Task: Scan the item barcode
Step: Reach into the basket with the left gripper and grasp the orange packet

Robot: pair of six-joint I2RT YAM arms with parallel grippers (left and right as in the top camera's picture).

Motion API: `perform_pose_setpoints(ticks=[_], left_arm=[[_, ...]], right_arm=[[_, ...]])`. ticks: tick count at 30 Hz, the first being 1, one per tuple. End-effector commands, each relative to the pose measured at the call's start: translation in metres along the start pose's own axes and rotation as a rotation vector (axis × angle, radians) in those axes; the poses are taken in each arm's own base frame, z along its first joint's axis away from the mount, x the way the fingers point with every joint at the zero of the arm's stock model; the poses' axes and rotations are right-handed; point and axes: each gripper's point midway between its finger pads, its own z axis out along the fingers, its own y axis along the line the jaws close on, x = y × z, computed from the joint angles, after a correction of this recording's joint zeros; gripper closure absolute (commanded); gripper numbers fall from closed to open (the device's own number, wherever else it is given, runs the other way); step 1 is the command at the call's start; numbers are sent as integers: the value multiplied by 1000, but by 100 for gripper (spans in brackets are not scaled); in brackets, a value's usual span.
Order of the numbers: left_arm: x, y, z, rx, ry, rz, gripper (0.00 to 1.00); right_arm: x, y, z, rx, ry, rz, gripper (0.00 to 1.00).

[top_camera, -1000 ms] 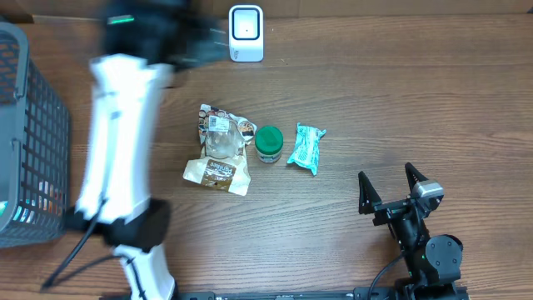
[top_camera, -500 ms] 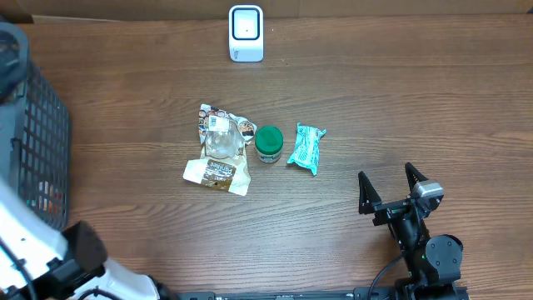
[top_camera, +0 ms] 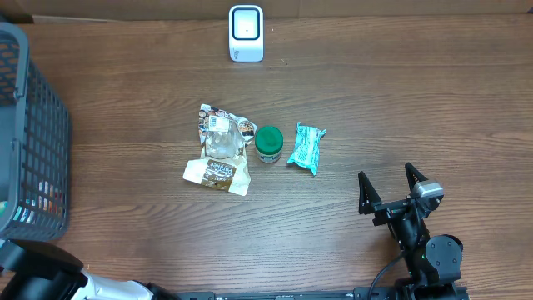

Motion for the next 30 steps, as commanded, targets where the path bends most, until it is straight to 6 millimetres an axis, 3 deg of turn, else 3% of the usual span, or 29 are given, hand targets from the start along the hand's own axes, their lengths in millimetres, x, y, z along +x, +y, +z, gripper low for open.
perform_pose_setpoints(ticks=[1, 5, 10, 16, 20, 30], left_arm=[[6, 9, 23, -30, 26, 93, 0], [11, 14, 49, -33, 64, 227, 0], [15, 20, 81, -31, 75, 344, 11], [30, 27, 124, -9, 96, 445, 6], [35, 21, 141, 44, 83, 514, 5], [37, 10, 163, 125, 66, 606, 9]], right_arm=[[2, 1, 0, -7, -2, -4, 0], [2, 1, 0, -7, -2, -4, 0], [2, 1, 0, -7, -2, -4, 0], [2, 1, 0, -7, -2, -4, 0], [2, 1, 0, -7, -2, -4, 0], [2, 1, 0, -7, -2, -4, 0]])
